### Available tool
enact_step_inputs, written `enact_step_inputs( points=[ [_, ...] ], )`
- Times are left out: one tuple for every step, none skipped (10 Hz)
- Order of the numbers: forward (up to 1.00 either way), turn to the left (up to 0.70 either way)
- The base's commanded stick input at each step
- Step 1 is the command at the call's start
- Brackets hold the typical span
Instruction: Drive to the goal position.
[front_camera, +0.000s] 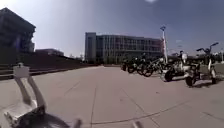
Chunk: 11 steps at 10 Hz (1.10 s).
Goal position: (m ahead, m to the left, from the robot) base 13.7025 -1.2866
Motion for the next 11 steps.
enact_step_inputs(
  points=[
    [1.0,0.0],
    [1.0,0.0],
    [1.0,0.0],
    [1.0,0.0],
    [1.0,0.0],
    [1.0,0.0],
    [1.0,0.0],
    [1.0,0.0],
    [1.0,0.0],
    [1.0,0.0],
    [1.0,0.0]
  ],
)
